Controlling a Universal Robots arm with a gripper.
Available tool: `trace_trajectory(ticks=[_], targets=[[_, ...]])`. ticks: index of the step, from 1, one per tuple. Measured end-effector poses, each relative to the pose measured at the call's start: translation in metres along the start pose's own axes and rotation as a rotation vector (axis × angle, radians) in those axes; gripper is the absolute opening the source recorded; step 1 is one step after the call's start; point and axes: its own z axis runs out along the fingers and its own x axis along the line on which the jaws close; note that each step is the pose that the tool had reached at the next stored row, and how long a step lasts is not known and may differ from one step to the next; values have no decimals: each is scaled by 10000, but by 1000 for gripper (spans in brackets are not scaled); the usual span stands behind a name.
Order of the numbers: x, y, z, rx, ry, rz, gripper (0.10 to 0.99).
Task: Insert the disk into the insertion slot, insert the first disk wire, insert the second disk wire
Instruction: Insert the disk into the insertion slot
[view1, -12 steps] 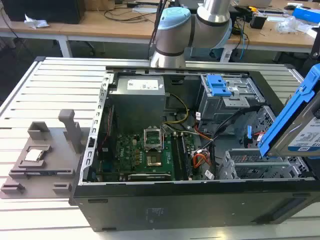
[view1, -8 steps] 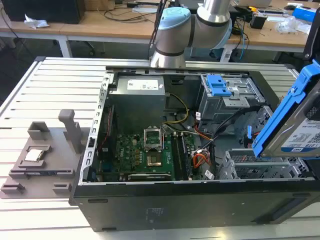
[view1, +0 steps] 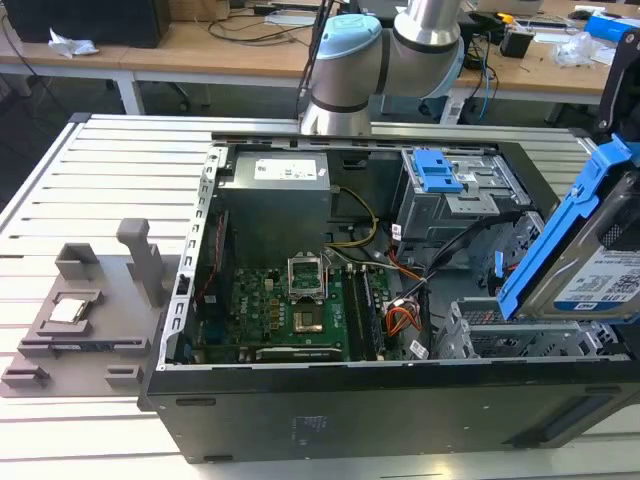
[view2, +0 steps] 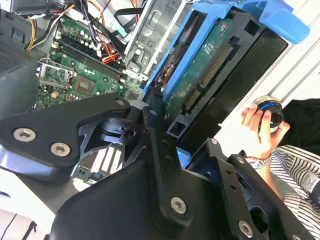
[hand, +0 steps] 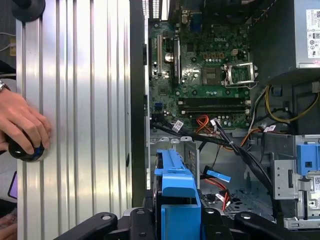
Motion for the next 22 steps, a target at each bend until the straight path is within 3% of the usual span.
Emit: trace_trajectory(ticks=[2,5,7,15,17,22], targets=[[-1,5,89,0,0,-1,365],[-4,8,158,0,0,-1,365],[-54,7,191,0,0,-2,365],[-238,10,207,0,-1,-2,365],[-316,12,208,0,0,-2,365],[-396,13,212,0,0,-2,365]])
